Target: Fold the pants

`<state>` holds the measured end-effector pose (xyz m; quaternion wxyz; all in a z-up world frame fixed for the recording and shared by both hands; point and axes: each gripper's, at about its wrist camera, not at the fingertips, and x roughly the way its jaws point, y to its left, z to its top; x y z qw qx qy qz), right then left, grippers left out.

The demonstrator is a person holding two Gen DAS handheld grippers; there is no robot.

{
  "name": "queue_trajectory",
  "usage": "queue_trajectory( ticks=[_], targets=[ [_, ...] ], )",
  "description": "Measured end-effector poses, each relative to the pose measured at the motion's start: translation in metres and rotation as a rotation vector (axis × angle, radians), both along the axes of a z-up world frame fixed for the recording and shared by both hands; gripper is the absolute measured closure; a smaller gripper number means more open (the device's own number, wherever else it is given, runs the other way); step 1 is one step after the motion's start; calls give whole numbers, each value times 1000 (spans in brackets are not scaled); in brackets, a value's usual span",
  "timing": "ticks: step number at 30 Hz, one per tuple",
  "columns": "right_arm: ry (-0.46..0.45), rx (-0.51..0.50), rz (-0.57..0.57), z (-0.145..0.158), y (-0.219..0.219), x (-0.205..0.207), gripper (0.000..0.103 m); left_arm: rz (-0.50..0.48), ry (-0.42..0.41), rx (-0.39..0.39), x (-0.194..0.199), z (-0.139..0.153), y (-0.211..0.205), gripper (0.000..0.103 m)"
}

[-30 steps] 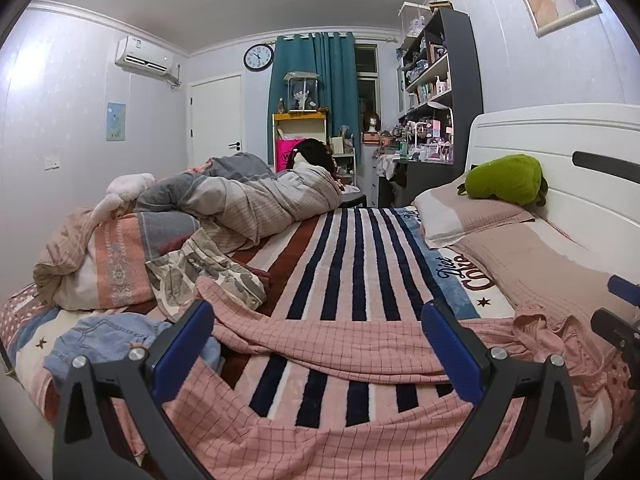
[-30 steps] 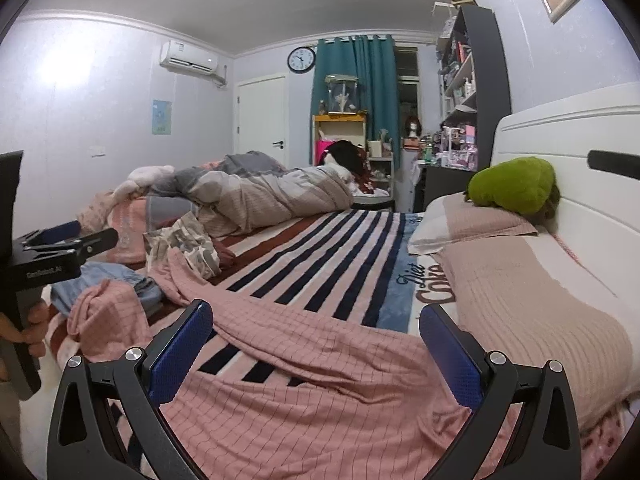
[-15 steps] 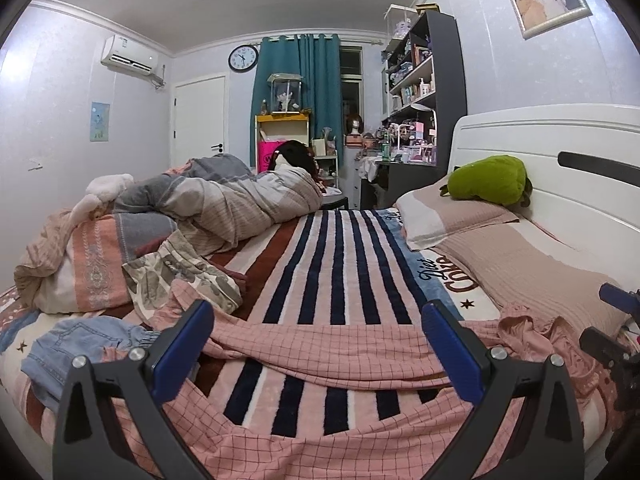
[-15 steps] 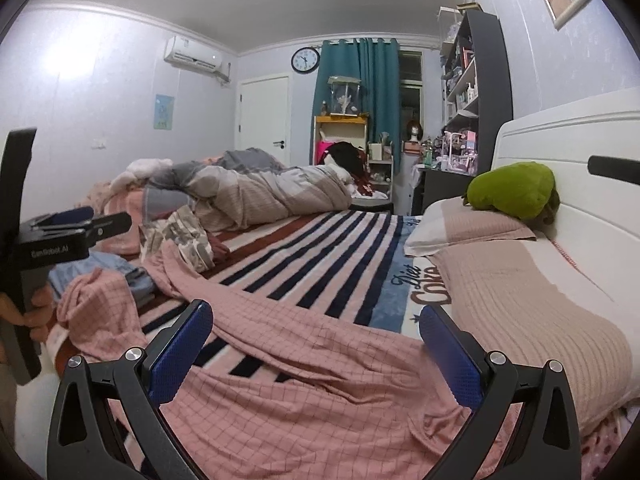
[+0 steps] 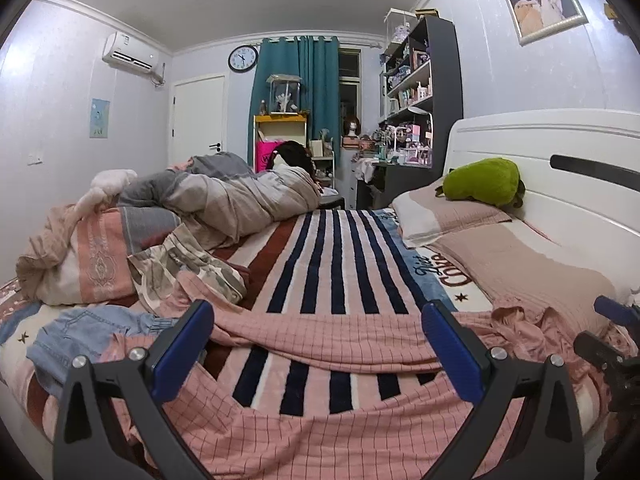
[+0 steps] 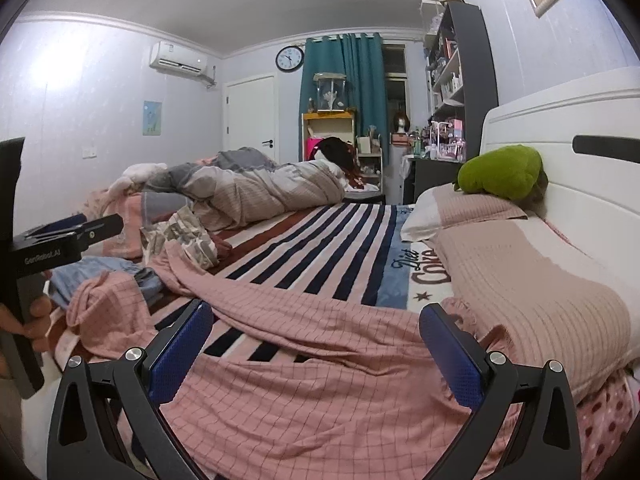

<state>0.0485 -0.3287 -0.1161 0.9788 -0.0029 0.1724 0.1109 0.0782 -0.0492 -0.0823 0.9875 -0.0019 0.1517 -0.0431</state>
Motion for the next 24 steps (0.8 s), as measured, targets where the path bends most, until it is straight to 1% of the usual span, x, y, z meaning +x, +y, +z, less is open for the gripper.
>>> queue_trajectory(
  ticks=[4, 7, 10, 13, 15, 16, 17, 18, 19, 21, 22, 24],
  targets=[
    [2, 12, -3, -2, 0, -9, 0, -8, -1, 11, -12, -3, -3, 0],
    [-6, 16, -6, -2, 0, -15, 1, -17, 7, 21, -14, -6, -5, 0],
    [4, 41, -8, -5, -5, -15, 1, -28, 24, 16, -13, -9, -4, 0],
    [37, 82, -17, -17, -12, -12, 2, -44, 59, -29, -8, -21, 5, 0],
    [64, 103, -20, -29, -18, -10, 3, -44, 112, -71, 0, -36, 15, 1],
    [85, 115, -25, -37, -22, -9, 11, -36, 137, -80, 3, -44, 20, 1],
    [104, 125, -33, -45, -26, -8, 17, -25, 175, -91, 6, -57, 28, 1],
    [131, 141, -50, -55, -32, -8, 26, -17, 197, -95, 8, -66, 33, 1],
    [156, 157, -66, -65, -38, -8, 30, -4, 232, -103, 9, -80, 42, 1],
    [215, 196, -97, -90, -51, -9, 32, 22, 276, -112, 10, -102, 55, 1],
    [242, 215, -111, -101, -57, -9, 37, 45, 310, -120, 11, -115, 64, 1],
    [309, 252, -147, -126, -68, -11, 44, 91, 383, -144, 14, -141, 82, 1]
  ],
)
